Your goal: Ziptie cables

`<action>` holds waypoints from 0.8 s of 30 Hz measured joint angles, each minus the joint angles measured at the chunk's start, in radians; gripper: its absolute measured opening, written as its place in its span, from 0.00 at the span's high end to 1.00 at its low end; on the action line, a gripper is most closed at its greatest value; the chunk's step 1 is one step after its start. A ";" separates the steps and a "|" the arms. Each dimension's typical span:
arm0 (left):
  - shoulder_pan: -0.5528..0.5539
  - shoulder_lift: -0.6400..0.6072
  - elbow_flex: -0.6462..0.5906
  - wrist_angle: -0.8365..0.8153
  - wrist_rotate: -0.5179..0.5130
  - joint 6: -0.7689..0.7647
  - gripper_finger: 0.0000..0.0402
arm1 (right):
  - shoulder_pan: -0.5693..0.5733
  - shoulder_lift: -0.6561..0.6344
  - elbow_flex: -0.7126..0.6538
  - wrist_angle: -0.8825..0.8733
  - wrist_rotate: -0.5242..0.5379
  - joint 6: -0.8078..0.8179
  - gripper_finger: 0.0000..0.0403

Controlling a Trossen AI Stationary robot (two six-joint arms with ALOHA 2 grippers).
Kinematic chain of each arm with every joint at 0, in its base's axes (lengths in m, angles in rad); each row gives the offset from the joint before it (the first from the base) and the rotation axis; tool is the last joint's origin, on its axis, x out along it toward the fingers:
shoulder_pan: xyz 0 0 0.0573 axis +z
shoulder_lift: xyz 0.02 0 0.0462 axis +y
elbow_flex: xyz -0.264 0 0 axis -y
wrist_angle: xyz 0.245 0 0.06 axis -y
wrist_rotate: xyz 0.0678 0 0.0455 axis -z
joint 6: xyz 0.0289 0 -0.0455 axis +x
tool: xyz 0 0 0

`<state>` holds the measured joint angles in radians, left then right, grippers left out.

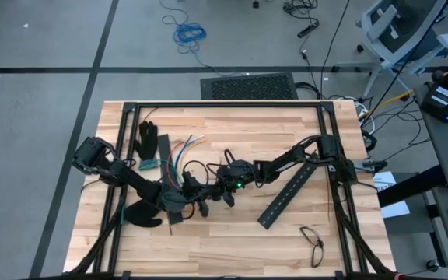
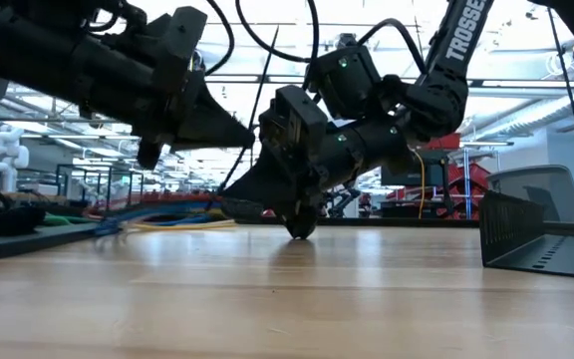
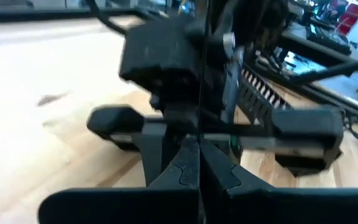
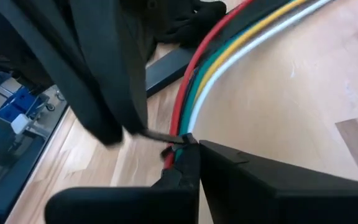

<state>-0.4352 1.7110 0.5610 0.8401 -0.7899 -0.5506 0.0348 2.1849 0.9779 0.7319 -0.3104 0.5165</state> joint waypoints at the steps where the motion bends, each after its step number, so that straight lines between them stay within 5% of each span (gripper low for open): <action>1: 0.003 -0.012 0.000 0.002 -0.007 0.015 1.00 | 0.003 0.000 0.000 -0.003 0.001 0.004 1.00; 10: 0.027 -0.148 0.003 -0.019 -0.040 0.192 1.00 | 0.028 -0.002 0.001 -0.030 0.047 0.007 1.00; 24: -0.019 -0.137 0.003 -0.372 -0.050 -0.100 1.00 | -0.014 -0.034 0.008 -0.228 0.010 -0.101 0.94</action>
<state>-0.4541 1.5738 0.5636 0.4680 -0.8394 -0.6509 0.0208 2.1505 0.9859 0.5034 -0.3002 0.4159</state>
